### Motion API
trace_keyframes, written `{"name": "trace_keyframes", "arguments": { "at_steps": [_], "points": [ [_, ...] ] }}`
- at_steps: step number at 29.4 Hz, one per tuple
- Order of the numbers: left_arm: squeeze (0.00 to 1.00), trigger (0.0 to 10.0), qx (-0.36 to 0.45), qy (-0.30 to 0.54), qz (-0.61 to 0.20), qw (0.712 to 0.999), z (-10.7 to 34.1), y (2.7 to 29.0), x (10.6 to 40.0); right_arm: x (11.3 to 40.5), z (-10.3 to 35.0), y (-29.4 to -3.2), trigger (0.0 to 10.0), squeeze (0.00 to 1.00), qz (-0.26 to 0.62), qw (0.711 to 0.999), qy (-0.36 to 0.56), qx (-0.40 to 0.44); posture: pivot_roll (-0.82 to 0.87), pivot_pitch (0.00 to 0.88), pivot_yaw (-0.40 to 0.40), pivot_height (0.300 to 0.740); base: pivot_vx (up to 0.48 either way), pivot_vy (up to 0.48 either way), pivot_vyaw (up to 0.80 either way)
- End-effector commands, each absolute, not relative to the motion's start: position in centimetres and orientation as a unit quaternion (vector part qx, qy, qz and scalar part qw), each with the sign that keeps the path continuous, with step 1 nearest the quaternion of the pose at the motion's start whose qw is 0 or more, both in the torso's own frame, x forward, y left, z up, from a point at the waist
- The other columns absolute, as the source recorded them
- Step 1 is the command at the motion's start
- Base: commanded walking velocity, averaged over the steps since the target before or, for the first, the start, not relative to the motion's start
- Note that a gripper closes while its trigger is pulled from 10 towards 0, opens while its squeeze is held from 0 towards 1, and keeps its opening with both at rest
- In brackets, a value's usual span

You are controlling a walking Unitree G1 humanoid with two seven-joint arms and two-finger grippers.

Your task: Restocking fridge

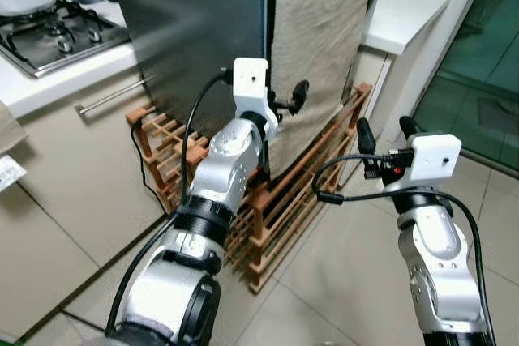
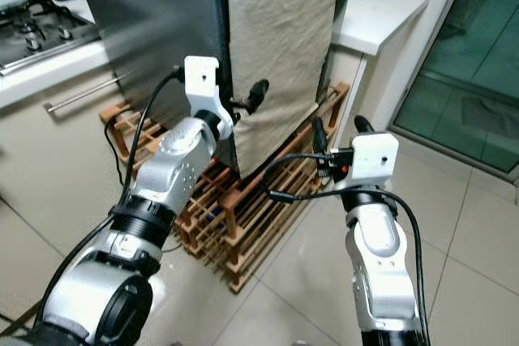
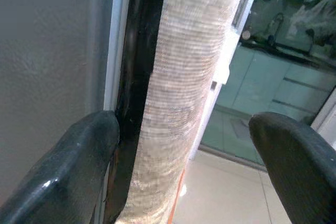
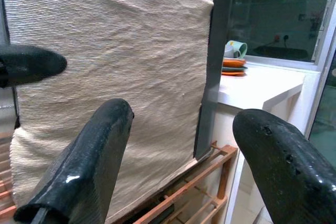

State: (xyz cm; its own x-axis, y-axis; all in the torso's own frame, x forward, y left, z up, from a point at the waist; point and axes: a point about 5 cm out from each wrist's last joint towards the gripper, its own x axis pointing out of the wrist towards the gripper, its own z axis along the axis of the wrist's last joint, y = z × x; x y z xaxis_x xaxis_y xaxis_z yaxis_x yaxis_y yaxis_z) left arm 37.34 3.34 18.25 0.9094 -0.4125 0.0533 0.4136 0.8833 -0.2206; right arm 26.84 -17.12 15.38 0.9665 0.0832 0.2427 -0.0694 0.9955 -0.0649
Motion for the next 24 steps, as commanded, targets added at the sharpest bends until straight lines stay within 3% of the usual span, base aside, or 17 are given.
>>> {"name": "trace_keyframes", "arguments": {
  "at_steps": [1,9,14,17,24],
  "points": [
    [0.0,10.0,-0.126,-0.004,-0.25,0.96,19.1,0.8,37.0,26.9,15.5,-17.1,10.0,0.0,0.039,0.991,-0.127,-0.029,-0.2,0.0,0.047,0.74,0.0,0.0,0.0],
    [0.0,10.0,-0.184,0.0,-0.333,0.925,19.6,-2.4,36.1,26.8,15.5,-17.1,10.0,0.0,0.039,0.991,-0.126,-0.029,-0.2,0.0,0.049,0.74,0.0,0.0,0.0],
    [0.0,10.0,-0.273,-0.035,-0.393,0.877,21.4,-3.2,35.7,26.9,15.5,-17.0,10.0,0.0,0.04,0.991,-0.126,-0.027,-0.2,0.0,0.054,0.74,0.0,0.0,0.0],
    [0.0,10.0,-0.269,-0.055,-0.499,0.822,22.5,-5.3,33.4,26.9,15.4,-16.8,10.0,0.0,0.042,0.991,-0.124,-0.022,-0.2,0.001,0.055,0.74,0.0,0.0,0.0],
    [0.0,10.0,-0.29,-0.05,-0.549,0.782,22.3,-6.6,32.1,26.5,14.9,-16.7,10.0,0.0,0.046,0.992,-0.113,-0.01,-0.2,0.001,0.059,0.74,0.0,0.0,0.0]
  ]
}}
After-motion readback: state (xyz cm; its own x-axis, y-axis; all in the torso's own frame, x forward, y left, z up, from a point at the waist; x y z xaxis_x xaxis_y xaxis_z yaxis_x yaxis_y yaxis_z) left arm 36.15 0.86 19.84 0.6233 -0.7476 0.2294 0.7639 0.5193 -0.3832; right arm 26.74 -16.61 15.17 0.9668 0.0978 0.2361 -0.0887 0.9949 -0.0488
